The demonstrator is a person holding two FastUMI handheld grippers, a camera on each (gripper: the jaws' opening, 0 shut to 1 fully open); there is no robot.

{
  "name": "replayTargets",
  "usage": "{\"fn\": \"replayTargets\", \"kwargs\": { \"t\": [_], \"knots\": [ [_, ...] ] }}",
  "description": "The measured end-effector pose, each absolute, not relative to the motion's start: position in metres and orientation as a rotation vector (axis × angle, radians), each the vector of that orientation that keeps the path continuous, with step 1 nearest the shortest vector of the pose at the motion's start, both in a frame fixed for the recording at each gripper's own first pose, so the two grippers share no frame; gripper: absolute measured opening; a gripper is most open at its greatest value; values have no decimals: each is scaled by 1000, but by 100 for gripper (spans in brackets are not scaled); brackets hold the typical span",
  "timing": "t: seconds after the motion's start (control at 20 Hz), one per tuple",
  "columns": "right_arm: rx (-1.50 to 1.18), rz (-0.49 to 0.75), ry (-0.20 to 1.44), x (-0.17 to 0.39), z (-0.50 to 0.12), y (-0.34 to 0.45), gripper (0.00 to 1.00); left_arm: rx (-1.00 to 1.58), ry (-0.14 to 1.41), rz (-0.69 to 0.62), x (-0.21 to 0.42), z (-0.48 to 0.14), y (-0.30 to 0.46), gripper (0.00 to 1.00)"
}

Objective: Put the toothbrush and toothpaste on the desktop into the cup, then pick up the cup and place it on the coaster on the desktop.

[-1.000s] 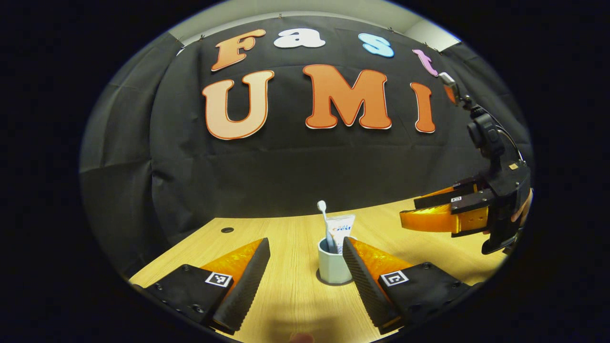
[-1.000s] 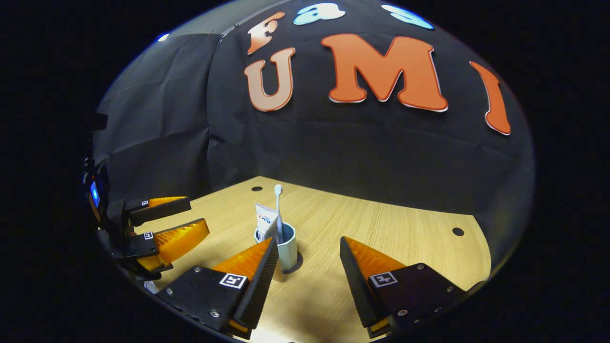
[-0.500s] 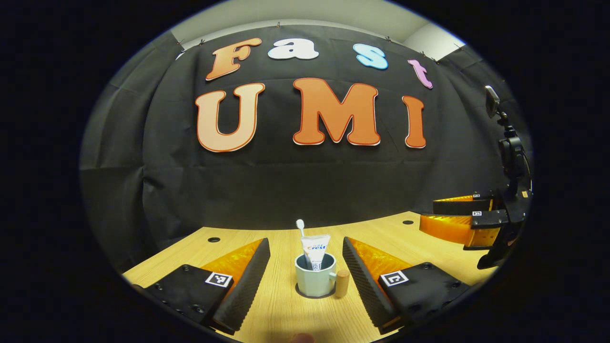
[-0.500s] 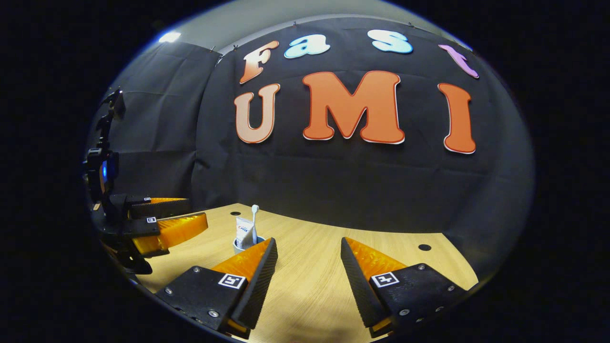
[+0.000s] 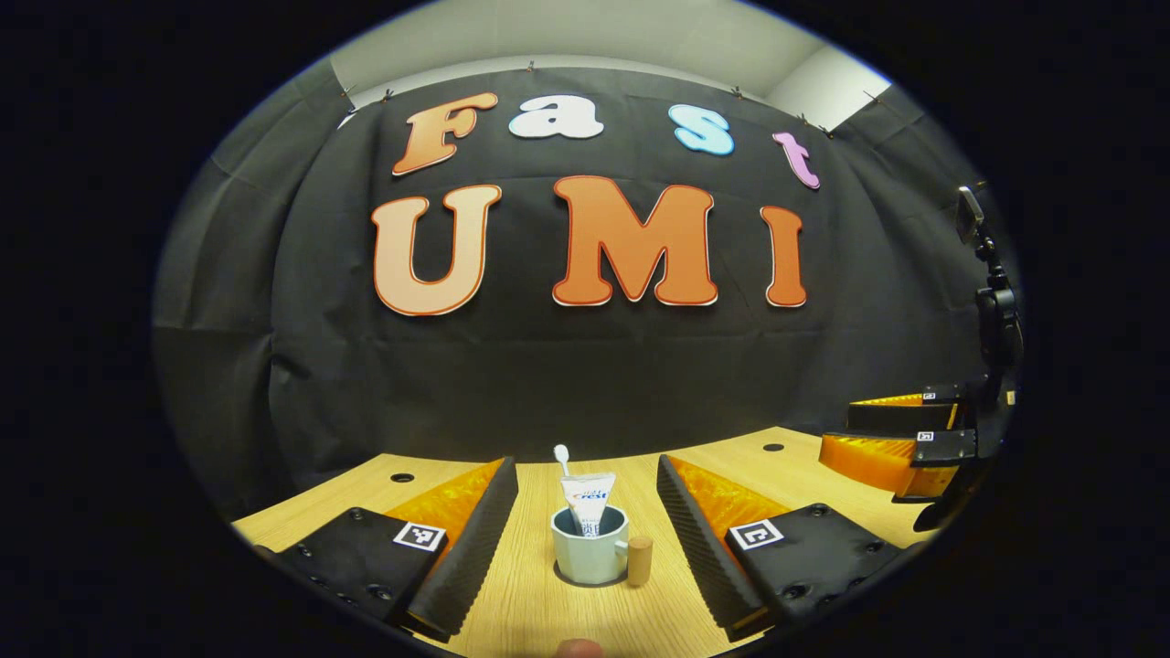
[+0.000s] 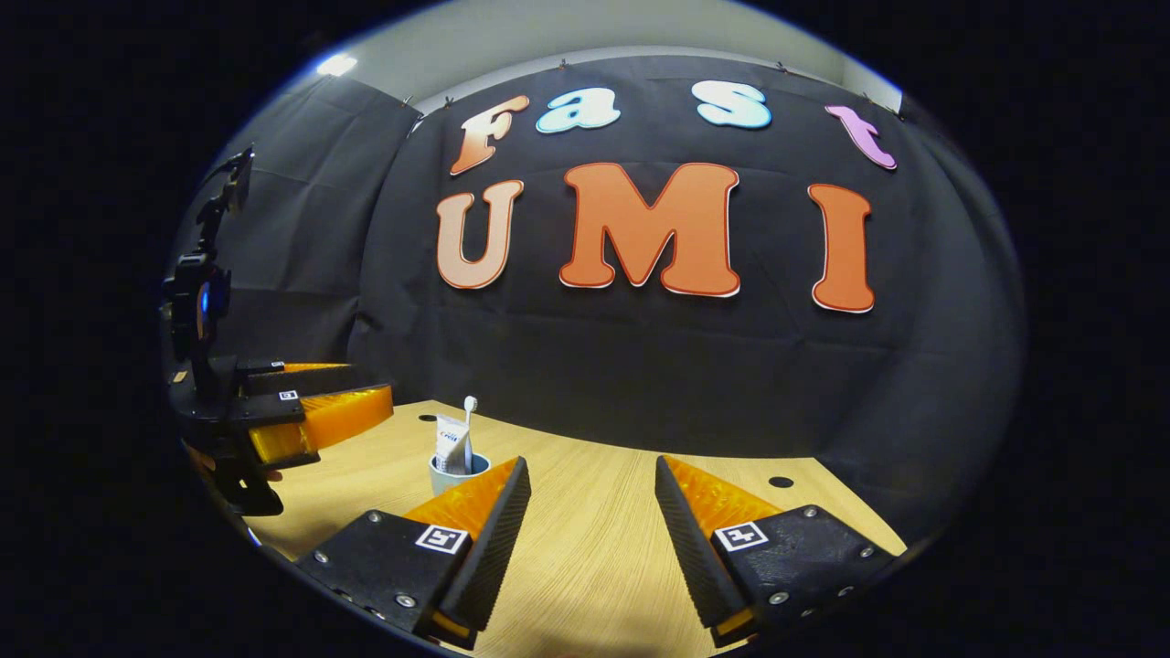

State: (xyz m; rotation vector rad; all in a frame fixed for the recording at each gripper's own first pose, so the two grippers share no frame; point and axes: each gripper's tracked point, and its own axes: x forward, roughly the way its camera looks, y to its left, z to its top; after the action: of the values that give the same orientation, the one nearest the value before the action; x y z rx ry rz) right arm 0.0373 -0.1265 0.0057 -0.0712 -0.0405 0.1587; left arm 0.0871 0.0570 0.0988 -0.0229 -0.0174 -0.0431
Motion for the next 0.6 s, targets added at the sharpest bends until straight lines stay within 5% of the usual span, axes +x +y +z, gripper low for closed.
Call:
{"fn": "replayTargets", "kwargs": {
  "t": [0.2, 0.6],
  "knots": [
    [-60, 157, -60, 34, 7, -123, 90, -27, -34, -45, 84, 101, 56, 99],
    [-62, 122, -87, 32, 10, -131, 89, -20, -51, -41, 83, 103, 55, 97]
  ]
}}
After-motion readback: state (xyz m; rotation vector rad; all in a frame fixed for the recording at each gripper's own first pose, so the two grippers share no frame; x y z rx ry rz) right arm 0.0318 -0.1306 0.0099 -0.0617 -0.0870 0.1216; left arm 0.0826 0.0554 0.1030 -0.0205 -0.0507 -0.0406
